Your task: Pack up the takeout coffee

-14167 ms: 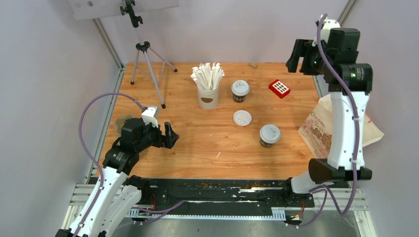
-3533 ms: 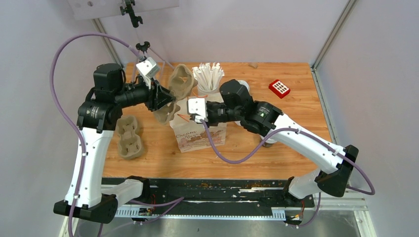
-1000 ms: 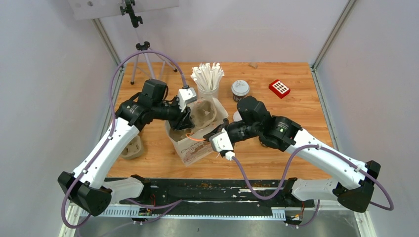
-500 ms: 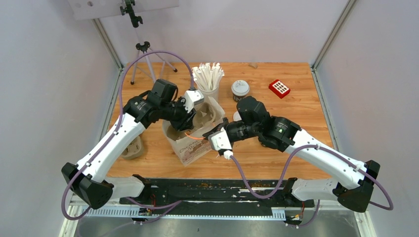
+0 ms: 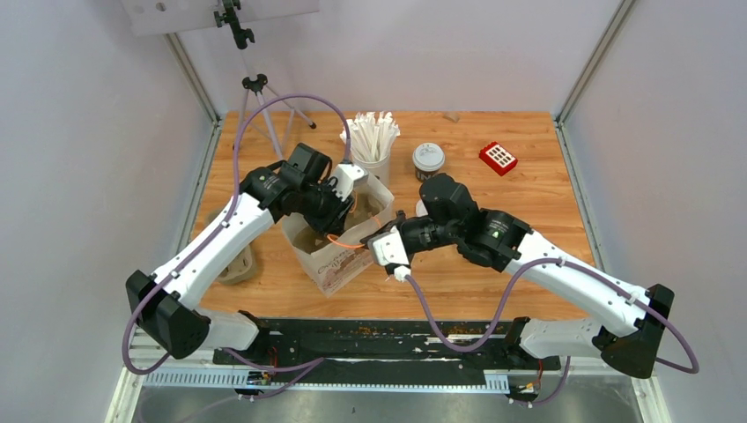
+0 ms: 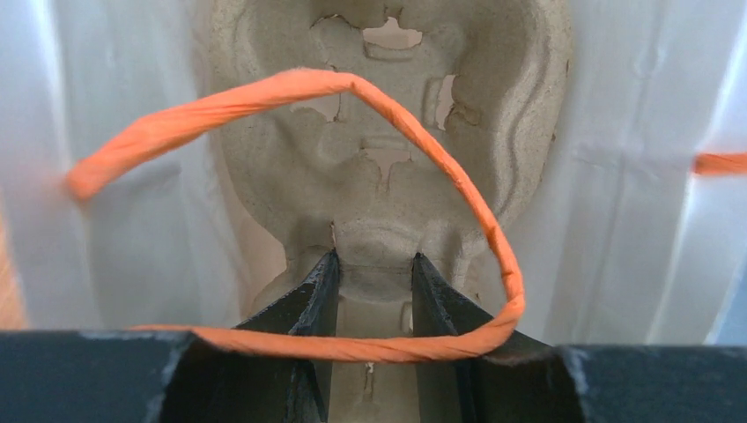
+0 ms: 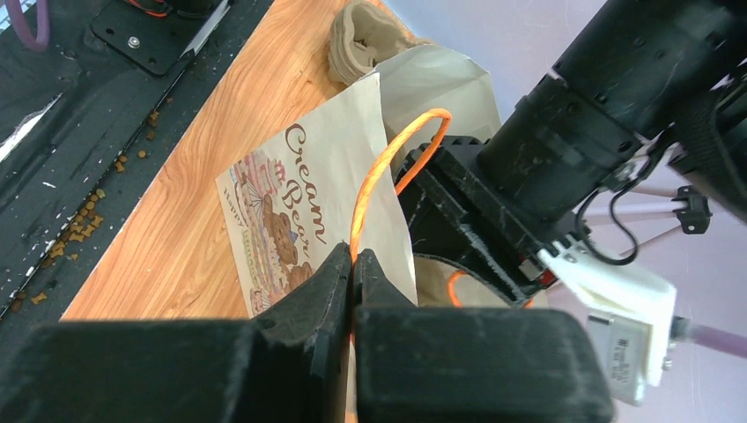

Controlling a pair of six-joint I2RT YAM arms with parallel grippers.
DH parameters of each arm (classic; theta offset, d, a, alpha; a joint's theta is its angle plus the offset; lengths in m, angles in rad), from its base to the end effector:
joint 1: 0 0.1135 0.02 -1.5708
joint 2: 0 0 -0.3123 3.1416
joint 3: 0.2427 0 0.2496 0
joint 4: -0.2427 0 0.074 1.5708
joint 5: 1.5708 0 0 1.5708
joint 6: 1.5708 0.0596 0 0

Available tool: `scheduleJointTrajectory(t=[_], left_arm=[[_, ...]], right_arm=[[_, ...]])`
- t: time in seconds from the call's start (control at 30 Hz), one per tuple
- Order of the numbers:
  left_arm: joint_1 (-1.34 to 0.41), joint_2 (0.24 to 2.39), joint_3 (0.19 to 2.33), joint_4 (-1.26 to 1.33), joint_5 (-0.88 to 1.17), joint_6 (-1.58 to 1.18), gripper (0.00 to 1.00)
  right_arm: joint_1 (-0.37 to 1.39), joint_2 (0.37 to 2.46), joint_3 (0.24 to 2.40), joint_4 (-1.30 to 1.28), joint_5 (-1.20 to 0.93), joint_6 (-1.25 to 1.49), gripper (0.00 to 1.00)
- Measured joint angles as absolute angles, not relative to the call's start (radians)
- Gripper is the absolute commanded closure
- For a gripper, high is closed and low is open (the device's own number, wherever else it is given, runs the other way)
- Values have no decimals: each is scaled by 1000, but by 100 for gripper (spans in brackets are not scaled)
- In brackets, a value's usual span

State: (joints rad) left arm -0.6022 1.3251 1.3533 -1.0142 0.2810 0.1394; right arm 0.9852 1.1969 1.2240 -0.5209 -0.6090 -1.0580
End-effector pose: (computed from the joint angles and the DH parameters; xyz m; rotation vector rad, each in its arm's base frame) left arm 0.2024 -0.1592 0.3738 1.0394 2.3698 -0.5344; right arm 0.1124 0.2311 0.4125 -1.8849 0.7173 0.5794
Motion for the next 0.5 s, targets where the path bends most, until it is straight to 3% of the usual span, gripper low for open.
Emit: scheduleJointTrajectory(t=[0.27,0.33,0.43,0.5], left_arm=[[-607,1349,1352,-1032,252,118,56],[-608,1349,1374,-1043,249,117,51],[-608,1349,1437,-1059,244,115,36],[-608,1349,1491,-1059,245,110,34]], right_arm=[[985,1208,1203,-496,-600,-1042,100],[985,1208,1196,-494,-593,-1038,99],[985,1208,1192,-483,-583,-1029,97],[985,1208,1191,-473,-574,-1021,97]])
